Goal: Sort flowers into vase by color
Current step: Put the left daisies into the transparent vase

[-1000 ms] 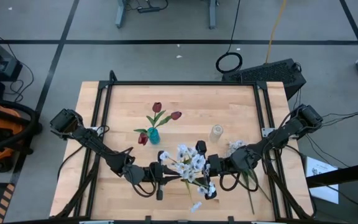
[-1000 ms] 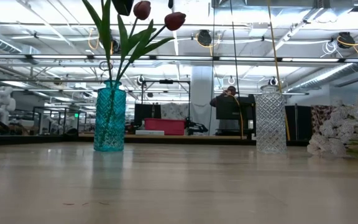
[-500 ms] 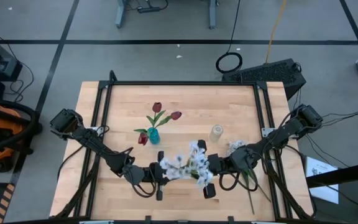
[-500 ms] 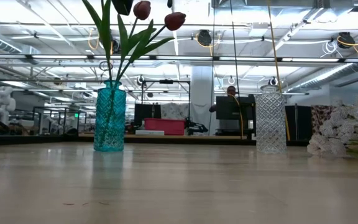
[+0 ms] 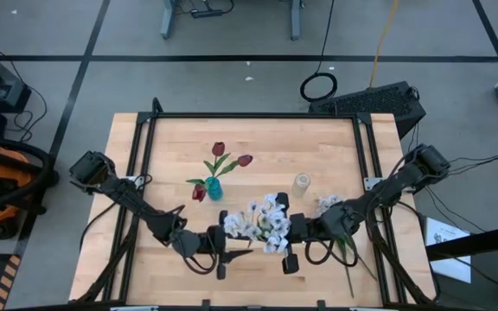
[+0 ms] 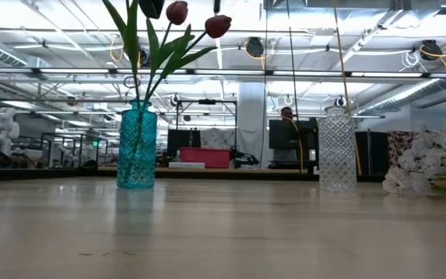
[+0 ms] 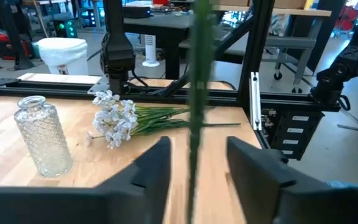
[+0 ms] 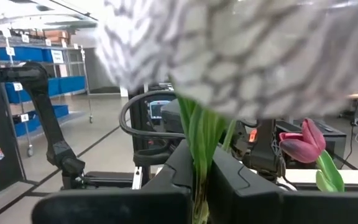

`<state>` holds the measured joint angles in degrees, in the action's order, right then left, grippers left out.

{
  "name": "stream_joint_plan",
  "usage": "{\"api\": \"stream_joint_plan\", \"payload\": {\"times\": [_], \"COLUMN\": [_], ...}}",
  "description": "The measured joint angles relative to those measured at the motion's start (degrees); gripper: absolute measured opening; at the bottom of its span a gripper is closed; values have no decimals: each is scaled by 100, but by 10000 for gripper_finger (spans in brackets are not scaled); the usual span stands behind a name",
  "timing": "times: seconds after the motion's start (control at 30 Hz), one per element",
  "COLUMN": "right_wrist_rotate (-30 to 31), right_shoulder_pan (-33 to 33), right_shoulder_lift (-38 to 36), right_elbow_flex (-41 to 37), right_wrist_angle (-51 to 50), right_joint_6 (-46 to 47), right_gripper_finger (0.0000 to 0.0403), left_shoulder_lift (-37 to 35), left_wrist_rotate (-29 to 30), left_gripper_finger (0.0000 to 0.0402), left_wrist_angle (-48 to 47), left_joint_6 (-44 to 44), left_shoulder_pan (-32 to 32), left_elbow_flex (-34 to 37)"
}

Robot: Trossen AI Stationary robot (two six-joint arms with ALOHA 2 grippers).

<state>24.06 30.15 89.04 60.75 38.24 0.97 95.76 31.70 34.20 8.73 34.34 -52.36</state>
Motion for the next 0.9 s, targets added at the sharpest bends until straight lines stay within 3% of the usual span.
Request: {"api": "stream_joint_plan", "payload": {"times": [0.17,0.3,0.57,0.9], "right_wrist_rotate": [203,666,1756,2564], "right_shoulder_pan": [65,192,379,186], "right_shoulder_lift": [-278,-656,-1640,-2532], "right_elbow_flex": [0,0,4,4], "right_wrist_angle": [-341,-944,-2461,-3775], "right_joint_6": [-10,-120,-170,-314], "right_gripper_finger": [9,9,9,9], "left_shoulder_lift": [-1,-2,-38,-135], "left_wrist_rotate": [182,402,447,614], "left_gripper_finger": [230,263,271,271], "left_wrist_angle": [-4,-91,-63,-30], "left_joint_6": [-7,-170,-502,-1142], "left_shoulder_pan": [145,267,370,281], "left_elbow_flex": [-2,-2,-3,-4]}}
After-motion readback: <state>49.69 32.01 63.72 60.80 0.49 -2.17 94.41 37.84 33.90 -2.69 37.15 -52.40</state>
